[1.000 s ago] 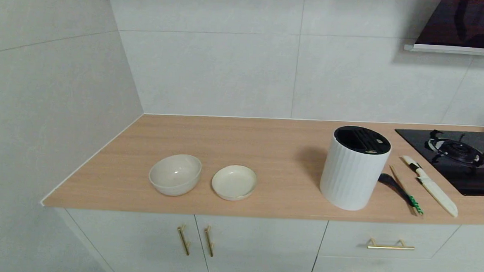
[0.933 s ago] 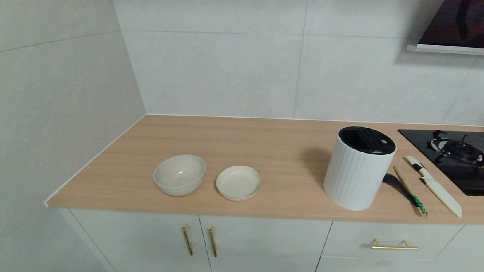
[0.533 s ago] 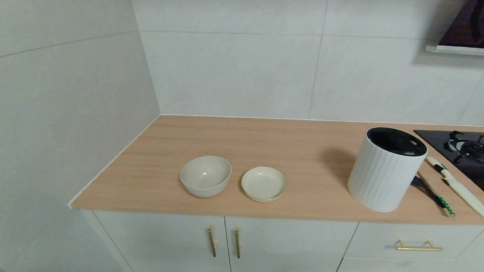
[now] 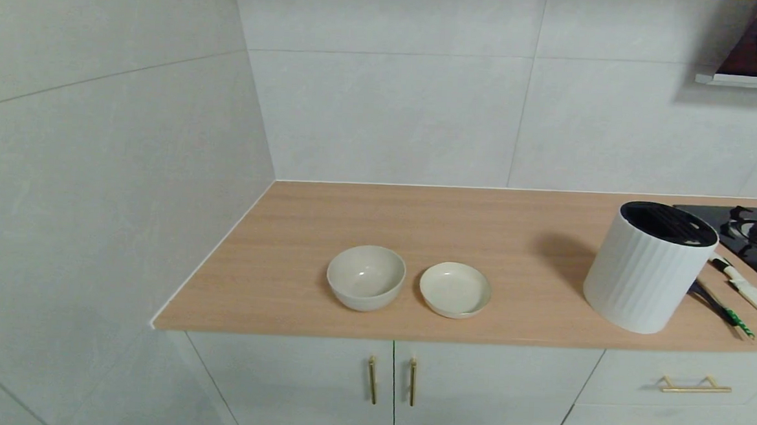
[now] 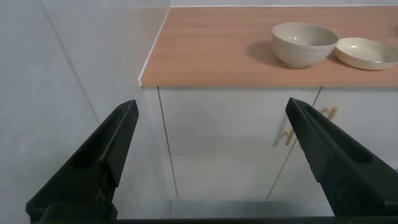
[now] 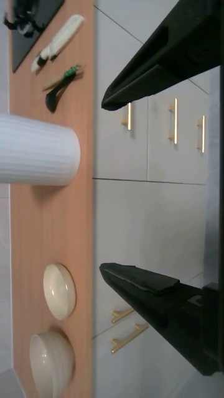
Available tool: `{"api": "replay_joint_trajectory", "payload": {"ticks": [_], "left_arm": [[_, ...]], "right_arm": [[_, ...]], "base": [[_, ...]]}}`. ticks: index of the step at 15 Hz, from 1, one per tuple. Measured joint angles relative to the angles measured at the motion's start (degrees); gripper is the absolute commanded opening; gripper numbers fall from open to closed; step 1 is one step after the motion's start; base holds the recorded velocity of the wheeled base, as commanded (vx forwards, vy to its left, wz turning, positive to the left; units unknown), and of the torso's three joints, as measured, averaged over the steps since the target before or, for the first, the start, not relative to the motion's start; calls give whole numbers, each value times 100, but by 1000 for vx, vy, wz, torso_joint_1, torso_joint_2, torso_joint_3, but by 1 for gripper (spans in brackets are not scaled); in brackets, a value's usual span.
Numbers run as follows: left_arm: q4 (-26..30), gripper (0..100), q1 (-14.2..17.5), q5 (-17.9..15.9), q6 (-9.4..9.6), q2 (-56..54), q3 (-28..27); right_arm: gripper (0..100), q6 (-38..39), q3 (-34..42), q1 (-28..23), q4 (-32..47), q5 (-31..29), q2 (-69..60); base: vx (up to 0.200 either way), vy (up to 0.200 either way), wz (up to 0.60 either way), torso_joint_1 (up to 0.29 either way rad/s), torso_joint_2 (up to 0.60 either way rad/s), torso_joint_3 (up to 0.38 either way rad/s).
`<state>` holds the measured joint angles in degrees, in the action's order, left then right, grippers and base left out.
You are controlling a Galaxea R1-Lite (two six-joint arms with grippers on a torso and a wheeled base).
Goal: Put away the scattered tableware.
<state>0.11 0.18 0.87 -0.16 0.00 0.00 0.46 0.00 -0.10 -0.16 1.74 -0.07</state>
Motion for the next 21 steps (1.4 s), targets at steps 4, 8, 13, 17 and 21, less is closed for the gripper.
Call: {"api": "replay_joint_trajectory", "payload": {"ticks": [4, 8, 13, 17, 21], "left_arm": [[0, 100, -2, 0, 0, 0, 0], [0, 100, -2, 0, 0, 0, 0], [0, 100, -2, 0, -2, 0, 0], [0, 100, -2, 0, -2, 0, 0], [0, 100, -2, 0, -2, 0, 0]], "right_arm": [[100, -2, 0, 0, 0, 0, 0], [100, -2, 0, 0, 0, 0, 0], [100, -2, 0, 0, 0, 0, 2], [100, -2, 0, 0, 0, 0, 0], [100, -2, 0, 0, 0, 0, 0]], "base": [[0, 0, 0, 0, 0, 0], [0, 0, 0, 0, 0, 0], [0, 0, 0, -28, 68, 42], [0, 0, 0, -223, 494, 268], [0, 0, 0, -242, 548, 295]]}}
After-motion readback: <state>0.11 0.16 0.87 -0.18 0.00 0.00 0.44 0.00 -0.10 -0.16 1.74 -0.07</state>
